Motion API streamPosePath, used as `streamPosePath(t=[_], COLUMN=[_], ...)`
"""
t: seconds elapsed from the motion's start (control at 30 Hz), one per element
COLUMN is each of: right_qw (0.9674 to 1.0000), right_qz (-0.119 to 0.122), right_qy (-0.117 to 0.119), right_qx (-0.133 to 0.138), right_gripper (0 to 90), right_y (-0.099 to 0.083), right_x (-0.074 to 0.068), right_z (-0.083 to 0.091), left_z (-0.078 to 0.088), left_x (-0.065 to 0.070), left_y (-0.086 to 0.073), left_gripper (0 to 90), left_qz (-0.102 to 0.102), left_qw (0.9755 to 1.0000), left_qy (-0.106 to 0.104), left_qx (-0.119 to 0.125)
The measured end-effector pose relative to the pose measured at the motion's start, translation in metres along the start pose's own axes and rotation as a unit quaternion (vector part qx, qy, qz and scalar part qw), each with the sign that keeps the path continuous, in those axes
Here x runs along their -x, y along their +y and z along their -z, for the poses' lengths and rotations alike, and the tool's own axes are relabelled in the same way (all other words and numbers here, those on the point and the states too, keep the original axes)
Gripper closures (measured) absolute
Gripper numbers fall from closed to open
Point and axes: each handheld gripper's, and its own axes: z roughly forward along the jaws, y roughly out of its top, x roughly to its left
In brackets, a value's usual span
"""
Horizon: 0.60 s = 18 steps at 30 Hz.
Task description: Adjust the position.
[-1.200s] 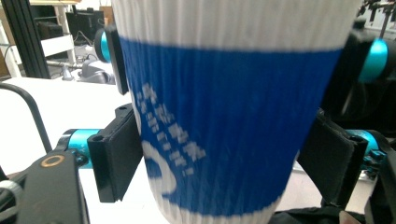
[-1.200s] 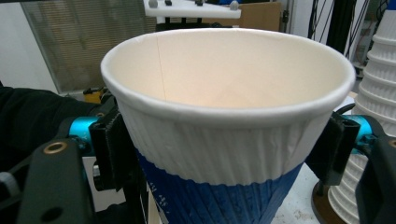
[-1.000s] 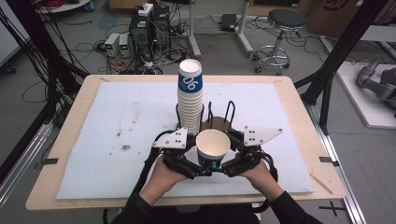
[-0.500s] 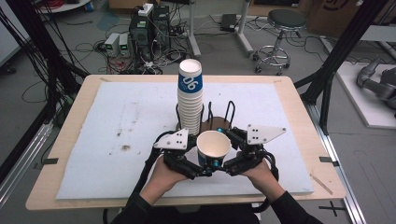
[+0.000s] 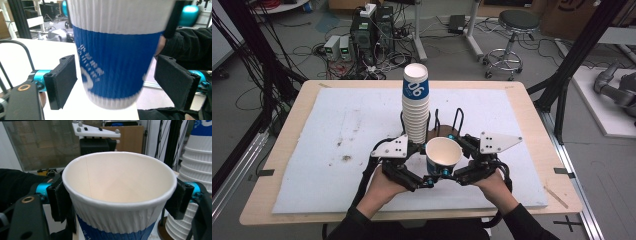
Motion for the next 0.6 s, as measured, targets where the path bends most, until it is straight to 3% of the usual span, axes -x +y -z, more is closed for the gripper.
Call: streamPosePath(t=[0.3,0.43,0.6], right_qw=[0.9999,0.9998,0.9996], right_qz=[-0.006,-0.006,-0.006], right_qy=[-0.013,-0.018,-0.029], right_qx=[-0.003,-0.004,-0.004], right_gripper=[22.1,22.1,22.1], right_y=[-0.001,-0.002,-0.004], right_x=[0.005,0.006,0.011], right_z=[0.006,0.009,0.014], left_z=[0.035,0.049,0.064], left_x=[0.001,0.000,0.000], left_y=[0.004,0.004,0.002], left_gripper=[17.4,17.1,17.0], left_qz=[-0.010,-0.011,-0.022], left_qw=[0.9991,0.9980,0.9955], left_qy=[0.041,0.061,0.092], left_qx=[0.005,0.016,0.008])
